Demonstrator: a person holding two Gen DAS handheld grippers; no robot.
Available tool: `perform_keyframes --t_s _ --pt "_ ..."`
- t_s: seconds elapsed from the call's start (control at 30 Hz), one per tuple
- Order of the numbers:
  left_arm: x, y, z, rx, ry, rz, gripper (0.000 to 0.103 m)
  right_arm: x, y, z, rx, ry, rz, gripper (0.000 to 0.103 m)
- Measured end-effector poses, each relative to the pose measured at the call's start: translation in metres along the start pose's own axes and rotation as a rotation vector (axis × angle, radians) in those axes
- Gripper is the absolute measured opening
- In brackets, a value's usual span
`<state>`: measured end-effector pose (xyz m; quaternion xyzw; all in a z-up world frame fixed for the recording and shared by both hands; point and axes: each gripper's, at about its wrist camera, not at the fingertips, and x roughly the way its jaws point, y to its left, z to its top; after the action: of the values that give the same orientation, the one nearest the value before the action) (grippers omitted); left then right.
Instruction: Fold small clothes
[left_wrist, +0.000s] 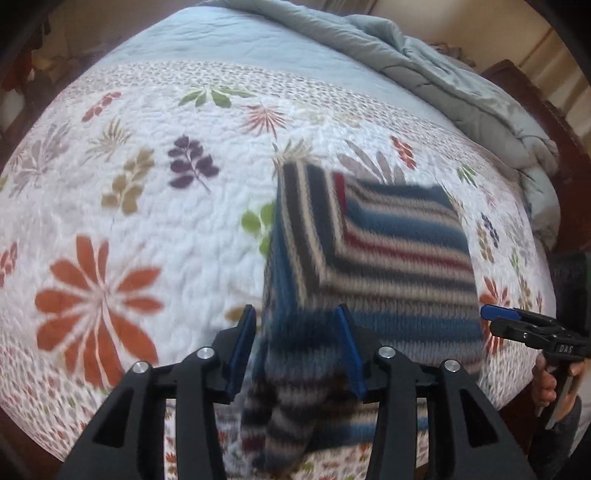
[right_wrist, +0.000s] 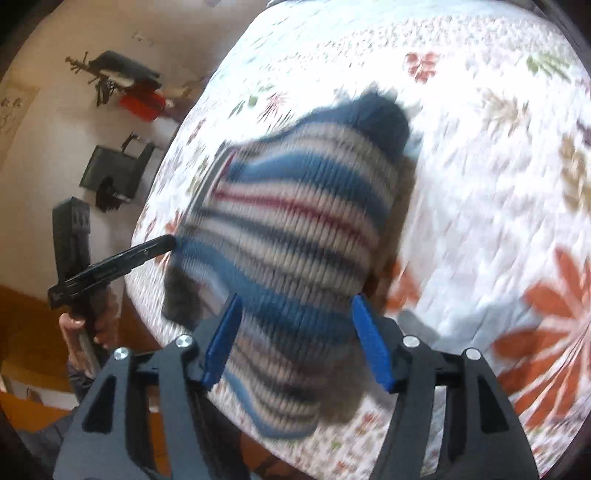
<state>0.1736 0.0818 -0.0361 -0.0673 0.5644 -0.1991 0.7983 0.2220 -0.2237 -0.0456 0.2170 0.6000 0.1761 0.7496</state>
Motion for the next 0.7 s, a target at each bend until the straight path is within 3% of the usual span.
perform_keyframes --t_s 0.1,0.17,0.27,0.37,0.5,0.57,0.7 --pt "0.011 -0.006 0.031 0.009 -0.004 0.006 0.058 0.008 -0.012 0.033 0.034 0.002 -0.009 0.065" --pt "0.030 -0.011 0.046 0.023 0.016 0.060 0.058 0.018 -0.018 0.049 0.052 0.013 -0.032 0.066" --pt "0.054 -0.008 0.054 0.007 0.042 0.031 0.057 0.035 -0.023 0.063 0.074 0.032 -0.028 0.069" --pt "0.074 -0.002 0.057 -0.028 0.078 -0.051 0.043 0.048 -0.029 0.069 0.093 0.042 0.007 0.072" --pt "0.078 0.008 0.055 -0.053 0.065 -0.047 0.023 0.050 -0.032 0.071 0.085 0.036 0.013 0.070" --pt "0.082 0.022 0.054 -0.090 0.058 -0.034 0.022 0.050 -0.032 0.070 0.079 0.031 0.007 0.071" --pt "0.086 0.018 0.046 -0.051 0.046 0.018 0.023 0.055 -0.033 0.064 0.078 0.028 -0.002 0.074"
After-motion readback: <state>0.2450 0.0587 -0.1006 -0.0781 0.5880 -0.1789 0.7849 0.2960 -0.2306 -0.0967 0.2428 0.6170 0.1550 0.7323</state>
